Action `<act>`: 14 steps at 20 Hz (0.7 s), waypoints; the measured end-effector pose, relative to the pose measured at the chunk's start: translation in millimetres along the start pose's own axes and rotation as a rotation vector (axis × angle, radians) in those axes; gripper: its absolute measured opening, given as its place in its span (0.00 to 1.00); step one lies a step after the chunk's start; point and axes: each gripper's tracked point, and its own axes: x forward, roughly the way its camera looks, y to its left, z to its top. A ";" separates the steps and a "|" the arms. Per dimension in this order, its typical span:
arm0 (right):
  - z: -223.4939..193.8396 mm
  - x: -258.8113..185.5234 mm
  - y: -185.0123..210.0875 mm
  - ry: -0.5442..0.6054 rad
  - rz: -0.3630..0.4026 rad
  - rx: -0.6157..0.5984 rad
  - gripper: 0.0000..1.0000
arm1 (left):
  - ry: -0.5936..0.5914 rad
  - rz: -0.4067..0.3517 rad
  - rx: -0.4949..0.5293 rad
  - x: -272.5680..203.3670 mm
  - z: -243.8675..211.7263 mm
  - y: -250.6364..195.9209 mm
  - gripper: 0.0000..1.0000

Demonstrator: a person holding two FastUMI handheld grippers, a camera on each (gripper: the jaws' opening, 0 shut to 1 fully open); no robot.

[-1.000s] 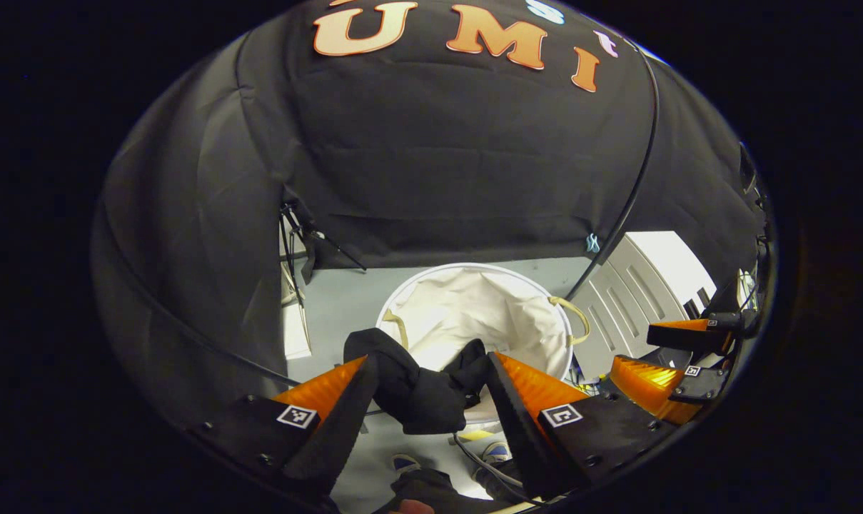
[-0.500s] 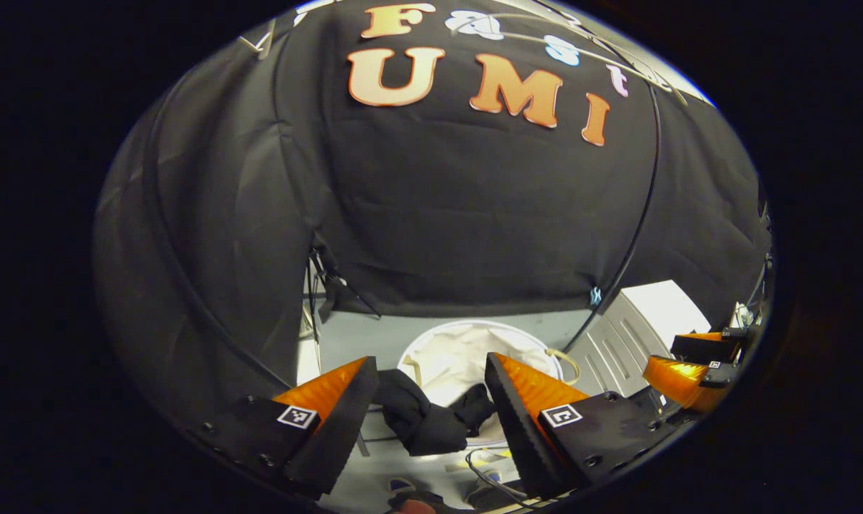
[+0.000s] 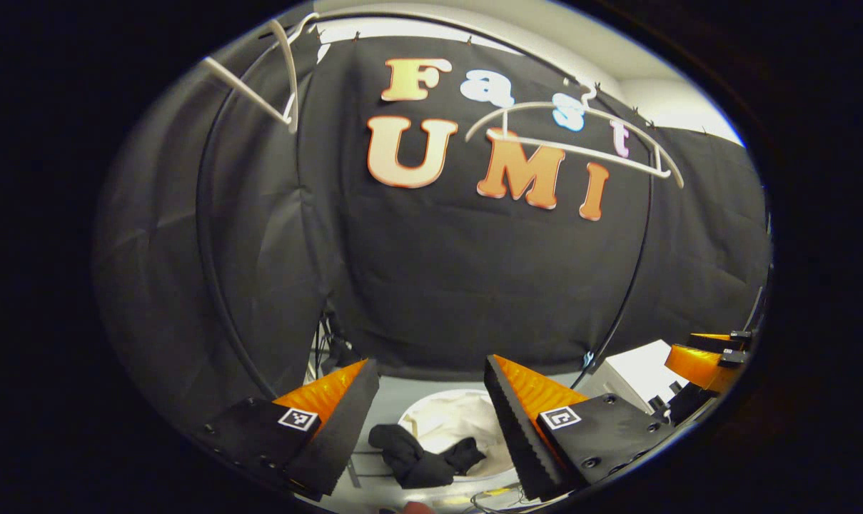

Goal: Grasp the clothes on the hanger with both hands and then place them into the laundry hamper below.

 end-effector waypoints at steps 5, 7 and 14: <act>59.3 -17.0 -14.2 -0.140 -0.023 -0.043 0.93 | -0.147 0.014 0.028 -0.3 67.5 10.3 1.00; 78.4 -23.0 -18.6 -0.176 -0.034 -0.055 0.92 | -0.188 0.030 0.034 -6.7 89.6 14.3 0.94; 133.9 -57.6 -35.6 -0.329 -0.039 -0.070 0.92 | -0.296 0.038 0.040 -29.3 134.1 17.0 0.94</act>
